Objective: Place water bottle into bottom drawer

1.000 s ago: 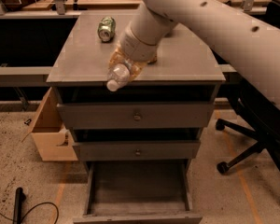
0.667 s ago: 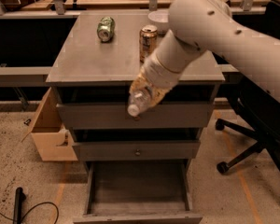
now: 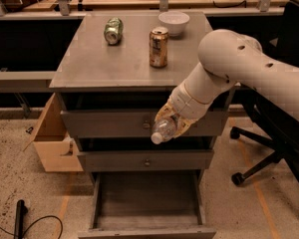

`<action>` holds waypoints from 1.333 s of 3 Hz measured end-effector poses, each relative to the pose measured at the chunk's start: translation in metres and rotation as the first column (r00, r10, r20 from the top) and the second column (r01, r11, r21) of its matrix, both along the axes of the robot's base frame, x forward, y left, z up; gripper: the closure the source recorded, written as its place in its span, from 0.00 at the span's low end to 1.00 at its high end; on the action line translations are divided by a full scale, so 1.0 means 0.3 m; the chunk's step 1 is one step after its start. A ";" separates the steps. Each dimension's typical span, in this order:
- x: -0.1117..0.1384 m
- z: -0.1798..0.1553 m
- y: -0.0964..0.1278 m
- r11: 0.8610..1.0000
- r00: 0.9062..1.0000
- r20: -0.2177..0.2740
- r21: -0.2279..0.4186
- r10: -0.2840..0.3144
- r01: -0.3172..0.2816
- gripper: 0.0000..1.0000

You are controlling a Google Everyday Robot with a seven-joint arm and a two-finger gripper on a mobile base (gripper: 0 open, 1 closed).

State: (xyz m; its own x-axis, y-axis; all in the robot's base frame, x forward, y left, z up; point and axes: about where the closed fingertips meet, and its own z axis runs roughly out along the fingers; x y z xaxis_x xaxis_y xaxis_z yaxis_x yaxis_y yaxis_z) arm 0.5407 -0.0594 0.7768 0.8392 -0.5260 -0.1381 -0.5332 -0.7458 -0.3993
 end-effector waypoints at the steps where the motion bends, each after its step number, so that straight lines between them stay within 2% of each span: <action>1: -0.041 -0.111 -0.008 0.994 0.994 -0.059 0.061 -0.090 0.094 1.00; 2: -0.179 -0.390 -0.037 0.937 0.934 -0.225 0.151 -0.278 0.315 1.00; 3: -0.236 -0.657 -0.060 0.881 0.870 -0.311 0.160 -0.382 0.444 1.00; 4: -0.142 -0.918 -0.055 0.834 0.833 -0.324 0.183 -0.449 0.521 1.00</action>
Offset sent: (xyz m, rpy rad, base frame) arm -0.0607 -0.0208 -0.2221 0.4033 0.2232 -0.6403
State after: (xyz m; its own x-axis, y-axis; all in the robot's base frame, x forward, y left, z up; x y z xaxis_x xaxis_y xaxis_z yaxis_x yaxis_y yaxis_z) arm 0.4981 -0.0760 0.5015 0.3990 -0.7711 -0.4962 -0.9074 -0.2540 -0.3349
